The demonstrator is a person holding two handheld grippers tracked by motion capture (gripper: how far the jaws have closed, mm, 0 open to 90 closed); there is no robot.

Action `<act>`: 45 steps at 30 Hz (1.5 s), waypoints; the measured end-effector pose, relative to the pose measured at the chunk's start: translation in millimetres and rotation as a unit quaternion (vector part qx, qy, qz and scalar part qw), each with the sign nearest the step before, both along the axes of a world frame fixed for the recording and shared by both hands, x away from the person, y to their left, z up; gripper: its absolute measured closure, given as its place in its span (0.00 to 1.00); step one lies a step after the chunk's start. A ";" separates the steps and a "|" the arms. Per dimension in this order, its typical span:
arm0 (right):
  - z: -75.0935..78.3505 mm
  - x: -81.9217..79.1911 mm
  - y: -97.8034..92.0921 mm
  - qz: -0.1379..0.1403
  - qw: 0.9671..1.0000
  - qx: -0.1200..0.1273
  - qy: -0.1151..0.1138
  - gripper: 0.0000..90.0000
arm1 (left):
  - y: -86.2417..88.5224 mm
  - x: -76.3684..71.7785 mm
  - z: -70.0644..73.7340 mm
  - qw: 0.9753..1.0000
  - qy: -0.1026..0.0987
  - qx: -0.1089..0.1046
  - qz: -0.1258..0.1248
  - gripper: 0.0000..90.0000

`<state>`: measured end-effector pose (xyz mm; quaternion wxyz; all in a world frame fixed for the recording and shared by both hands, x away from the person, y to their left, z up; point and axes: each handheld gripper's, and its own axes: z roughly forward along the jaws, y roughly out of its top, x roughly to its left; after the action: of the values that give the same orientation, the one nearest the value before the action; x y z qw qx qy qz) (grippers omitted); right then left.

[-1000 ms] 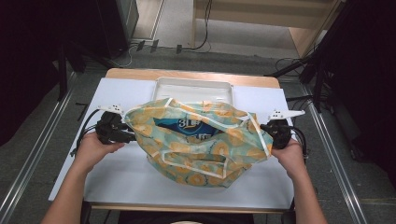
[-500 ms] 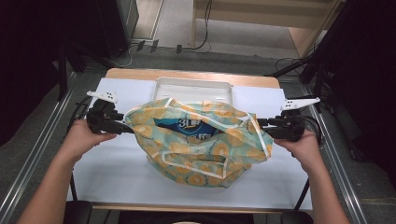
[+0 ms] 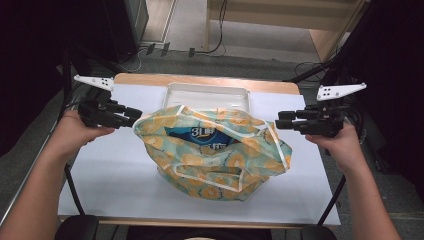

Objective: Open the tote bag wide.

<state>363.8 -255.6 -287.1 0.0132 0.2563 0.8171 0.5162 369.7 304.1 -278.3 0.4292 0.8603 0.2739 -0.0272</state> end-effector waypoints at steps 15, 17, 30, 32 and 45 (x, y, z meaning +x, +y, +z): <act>40.4 -31.9 17.8 0.006 1.000 -0.002 -0.018 0.65 | -12.5 -21.1 63.6 0.999 -0.025 -0.004 -0.027 0.54; 43.0 -39.1 19.3 0.003 1.000 -0.006 -0.026 0.63 | -20.5 -28.7 70.1 0.998 -0.036 0.004 -0.043 0.51; 33.7 -71.9 32.1 -0.001 0.999 -0.032 -0.025 0.51 | -50.2 -48.4 70.8 0.996 -0.044 0.007 -0.083 0.40; 29.5 -74.5 33.1 -0.002 0.999 -0.038 -0.022 0.54 | -54.0 -51.2 66.6 0.995 -0.047 0.012 -0.091 0.40; 19.1 -71.9 41.1 -0.011 0.998 -0.064 -0.025 1.00 | -59.7 -43.1 47.2 0.997 -0.026 0.050 -0.046 0.90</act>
<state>291.9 -214.5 -268.0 0.0555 0.2511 0.8449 0.4691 326.6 244.4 -231.1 0.3907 0.8928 0.2241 -0.0110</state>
